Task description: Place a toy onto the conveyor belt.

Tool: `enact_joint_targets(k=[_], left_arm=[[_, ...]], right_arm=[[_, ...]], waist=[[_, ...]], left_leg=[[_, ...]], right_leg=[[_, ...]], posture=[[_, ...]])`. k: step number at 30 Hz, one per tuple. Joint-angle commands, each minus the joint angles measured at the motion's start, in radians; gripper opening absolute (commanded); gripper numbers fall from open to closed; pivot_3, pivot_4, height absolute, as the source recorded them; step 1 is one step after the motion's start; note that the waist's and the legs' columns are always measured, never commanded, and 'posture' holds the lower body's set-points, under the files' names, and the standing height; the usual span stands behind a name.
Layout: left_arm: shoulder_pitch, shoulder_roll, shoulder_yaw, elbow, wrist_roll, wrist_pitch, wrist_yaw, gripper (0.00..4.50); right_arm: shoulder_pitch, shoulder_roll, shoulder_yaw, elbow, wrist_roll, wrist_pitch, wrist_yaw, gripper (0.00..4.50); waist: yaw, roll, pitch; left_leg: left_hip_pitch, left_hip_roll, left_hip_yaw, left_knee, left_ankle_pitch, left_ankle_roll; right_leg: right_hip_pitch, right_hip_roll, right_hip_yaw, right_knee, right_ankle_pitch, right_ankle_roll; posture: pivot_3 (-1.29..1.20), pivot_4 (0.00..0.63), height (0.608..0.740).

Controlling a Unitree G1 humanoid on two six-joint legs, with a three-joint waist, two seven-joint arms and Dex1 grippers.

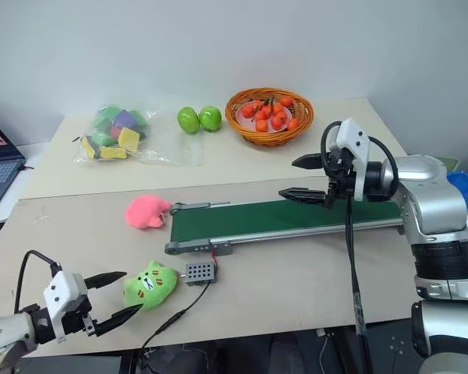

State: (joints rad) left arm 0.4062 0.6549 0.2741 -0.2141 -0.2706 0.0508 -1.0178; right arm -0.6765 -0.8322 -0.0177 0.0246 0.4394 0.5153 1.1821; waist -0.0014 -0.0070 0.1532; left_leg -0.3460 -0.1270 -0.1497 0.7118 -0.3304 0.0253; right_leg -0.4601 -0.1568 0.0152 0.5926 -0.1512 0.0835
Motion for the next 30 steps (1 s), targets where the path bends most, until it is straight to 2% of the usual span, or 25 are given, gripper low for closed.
enact_joint_targets(k=[1, 3, 4, 5, 16, 22, 27, 30], left_arm=[[-0.038, 0.01, -0.065, 0.148, 0.082, -0.113, 0.003, 4.47], [-0.053, 0.018, -0.09, 0.203, 0.106, -0.157, 0.0, 4.47], [-0.063, 0.021, -0.098, 0.235, 0.113, -0.172, -0.002, 4.05], [-0.071, 0.023, -0.102, 0.256, 0.115, -0.183, -0.002, 3.93], [-0.115, 0.016, -0.111, 0.334, 0.093, -0.233, 0.016, 0.13], [-0.122, 0.047, -0.015, 0.365, 0.055, -0.262, 0.059, 0.05], [-0.143, 0.128, 0.135, 0.48, 0.044, -0.348, 0.101, 0.05], [-0.203, 0.152, 0.181, 0.558, 0.063, -0.375, 0.171, 0.05]], right_arm=[[0.018, -0.032, -0.06, -0.067, 0.023, 0.021, -0.02, 4.5], [0.025, -0.041, -0.069, -0.078, 0.025, 0.028, -0.027, 4.5], [0.029, -0.047, -0.075, -0.085, 0.026, 0.032, -0.03, 4.5], [0.032, -0.05, -0.078, -0.09, 0.027, 0.035, -0.033, 4.5], [0.058, -0.062, -0.093, -0.126, 0.038, 0.057, -0.055, 4.5], [0.053, -0.057, -0.08, -0.111, 0.029, 0.046, -0.051, 4.5], [0.04, -0.041, -0.066, -0.089, 0.023, 0.03, -0.047, 4.5], [0.031, -0.027, -0.057, -0.073, 0.02, 0.02, -0.044, 4.5]], waist=[[0.001, 0.0, 0.0], [0.001, 0.0, 0.0], [0.0, 0.0, 0.0], [0.002, 0.0, 0.0], [0.002, 0.001, -0.001], [0.001, 0.001, -0.001], [-0.004, 0.001, 0.0], [-0.001, 0.001, 0.0]], left_leg=[[0.0, 0.0, 0.0, 0.0, 0.0, 0.0], [0.0, 0.001, 0.0, 0.0, 0.0, 0.0], [0.0, 0.001, 0.0, 0.0, 0.0, 0.0], [0.0, 0.001, 0.0, 0.0, -0.001, 0.0], [0.008, 0.003, 0.005, -0.001, -0.004, 0.001], [0.009, 0.003, 0.007, -0.001, -0.005, 0.001], [0.009, 0.004, 0.007, -0.001, -0.005, 0.001], [0.009, 0.004, 0.007, -0.001, -0.005, 0.001]], right_leg=[[0.0, 0.0, 0.0, 0.0, 0.0, 0.0], [0.0, 0.001, 0.0, 0.0, 0.0, 0.0], [0.0, 0.001, 0.0, 0.0, 0.0, 0.0], [0.0, 0.001, 0.001, 0.0, 0.0, 0.0], [0.002, 0.002, 0.001, 0.0, 0.0, 0.0], [0.002, 0.002, 0.002, 0.0, 0.0, 0.0], [0.002, 0.003, 0.002, 0.0, 0.0, -0.001], [0.002, 0.003, 0.002, 0.0, 0.0, -0.001]], posture=[[0.0, 0.15, 0.74], [0.0, 0.15, 0.74], [0.0, 0.15, 0.74], [0.0, 0.15, 0.74], [0.0, 0.15, 0.74], [0.0, 0.15, 0.74], [0.0, 0.15, 0.74], [0.0, 0.15, 0.74]])
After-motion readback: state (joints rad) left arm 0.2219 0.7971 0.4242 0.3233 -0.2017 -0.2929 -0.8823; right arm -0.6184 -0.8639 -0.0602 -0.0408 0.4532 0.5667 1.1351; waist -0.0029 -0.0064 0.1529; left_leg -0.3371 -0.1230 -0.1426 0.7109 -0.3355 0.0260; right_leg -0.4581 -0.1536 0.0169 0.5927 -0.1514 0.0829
